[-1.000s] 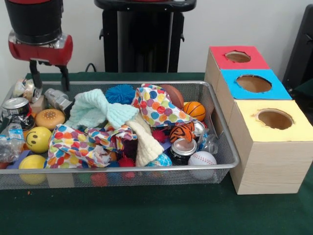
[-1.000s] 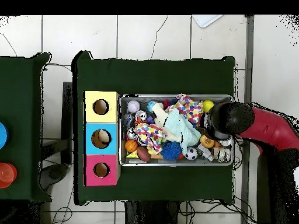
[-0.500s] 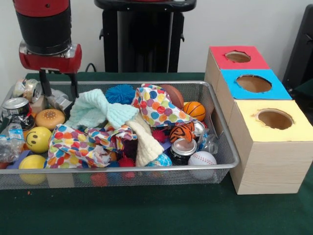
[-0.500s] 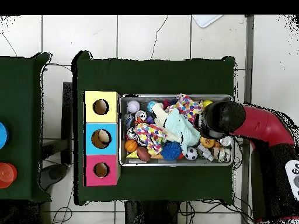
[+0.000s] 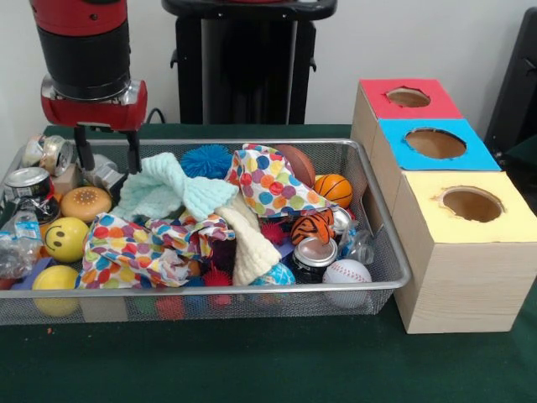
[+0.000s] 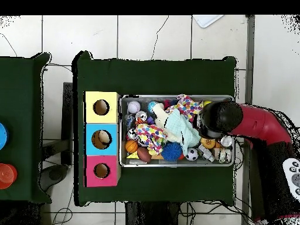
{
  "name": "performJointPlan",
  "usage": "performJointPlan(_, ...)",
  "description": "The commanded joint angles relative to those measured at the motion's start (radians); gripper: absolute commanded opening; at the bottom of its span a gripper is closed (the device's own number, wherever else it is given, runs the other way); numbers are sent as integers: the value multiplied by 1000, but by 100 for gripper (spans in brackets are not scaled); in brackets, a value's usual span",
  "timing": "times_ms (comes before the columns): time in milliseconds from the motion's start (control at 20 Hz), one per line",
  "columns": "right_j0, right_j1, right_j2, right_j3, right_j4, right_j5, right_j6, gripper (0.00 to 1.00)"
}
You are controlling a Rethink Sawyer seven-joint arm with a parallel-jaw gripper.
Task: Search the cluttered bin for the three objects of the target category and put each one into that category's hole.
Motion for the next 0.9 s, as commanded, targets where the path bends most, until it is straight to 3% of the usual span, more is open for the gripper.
performJointPlan(50,-17,22,78,14,-41,6,-173,100)
performJointPlan(250,-17,16,85,24,-40,-10,-158,100)
performJointPlan(350,-1,31,98,-19,-41,-15,-153,100)
performJointPlan(550,42,66,103,-138,-30,68,-138,100)
performJointPlan(900,41,93,113,-159,-36,6,-154,100)
